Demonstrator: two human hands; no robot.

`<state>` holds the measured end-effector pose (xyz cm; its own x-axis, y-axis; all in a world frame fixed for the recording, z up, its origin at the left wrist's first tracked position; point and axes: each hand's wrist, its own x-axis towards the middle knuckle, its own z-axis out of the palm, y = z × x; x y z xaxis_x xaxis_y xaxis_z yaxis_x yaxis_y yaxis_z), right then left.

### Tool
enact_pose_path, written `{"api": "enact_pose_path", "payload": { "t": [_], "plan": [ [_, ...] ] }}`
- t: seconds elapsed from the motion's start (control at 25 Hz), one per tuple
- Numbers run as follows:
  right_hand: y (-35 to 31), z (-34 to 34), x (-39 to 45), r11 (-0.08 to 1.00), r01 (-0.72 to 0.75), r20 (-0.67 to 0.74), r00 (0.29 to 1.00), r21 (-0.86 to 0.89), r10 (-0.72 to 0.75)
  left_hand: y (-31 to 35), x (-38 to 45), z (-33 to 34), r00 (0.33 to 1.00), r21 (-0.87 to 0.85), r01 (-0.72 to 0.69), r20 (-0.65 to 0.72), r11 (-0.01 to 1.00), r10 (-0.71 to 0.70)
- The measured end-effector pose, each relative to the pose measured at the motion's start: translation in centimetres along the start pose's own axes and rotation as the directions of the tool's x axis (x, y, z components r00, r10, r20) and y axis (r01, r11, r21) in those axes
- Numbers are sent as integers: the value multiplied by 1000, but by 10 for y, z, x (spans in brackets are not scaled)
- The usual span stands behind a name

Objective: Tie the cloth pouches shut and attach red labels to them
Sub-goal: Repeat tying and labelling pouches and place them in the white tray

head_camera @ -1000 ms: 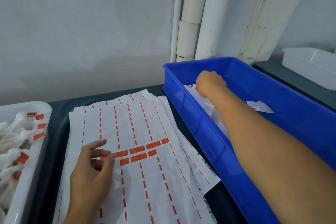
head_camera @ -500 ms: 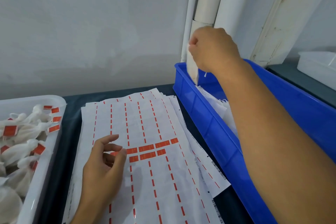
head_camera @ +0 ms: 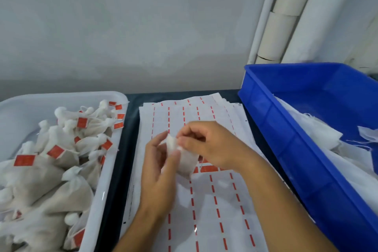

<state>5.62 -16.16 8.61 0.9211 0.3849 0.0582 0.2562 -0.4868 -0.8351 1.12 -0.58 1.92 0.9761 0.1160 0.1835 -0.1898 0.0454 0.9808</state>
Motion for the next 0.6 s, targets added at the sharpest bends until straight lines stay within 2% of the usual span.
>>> {"api": "enact_pose_path", "payload": {
  "t": [0.12, 0.2, 0.36, 0.44, 0.6],
  "plan": [
    [22, 17, -6, 995, -57, -90, 994, 84, 64, -6, 1, 1, 999, 110, 47, -23, 993, -44],
    [30, 20, -13, 986, -95, -130, 985, 136, 113, -9, 2, -1, 995, 92, 87, -63, 992, -82],
    [34, 21, -26, 989, -137, -124, 982, 52, 142, -9, 5, -4, 985, 80, 127, -131, 989, -116],
    [32, 23, -28, 984, -166, -114, 978, 70, 173, -10, 5, -3, 985, 124, 126, -135, 984, -109],
    [26, 23, -32, 915, -235, -64, 961, 328, 270, -14, 3, -3, 993, 259, 107, -74, 960, -91]
  ]
}}
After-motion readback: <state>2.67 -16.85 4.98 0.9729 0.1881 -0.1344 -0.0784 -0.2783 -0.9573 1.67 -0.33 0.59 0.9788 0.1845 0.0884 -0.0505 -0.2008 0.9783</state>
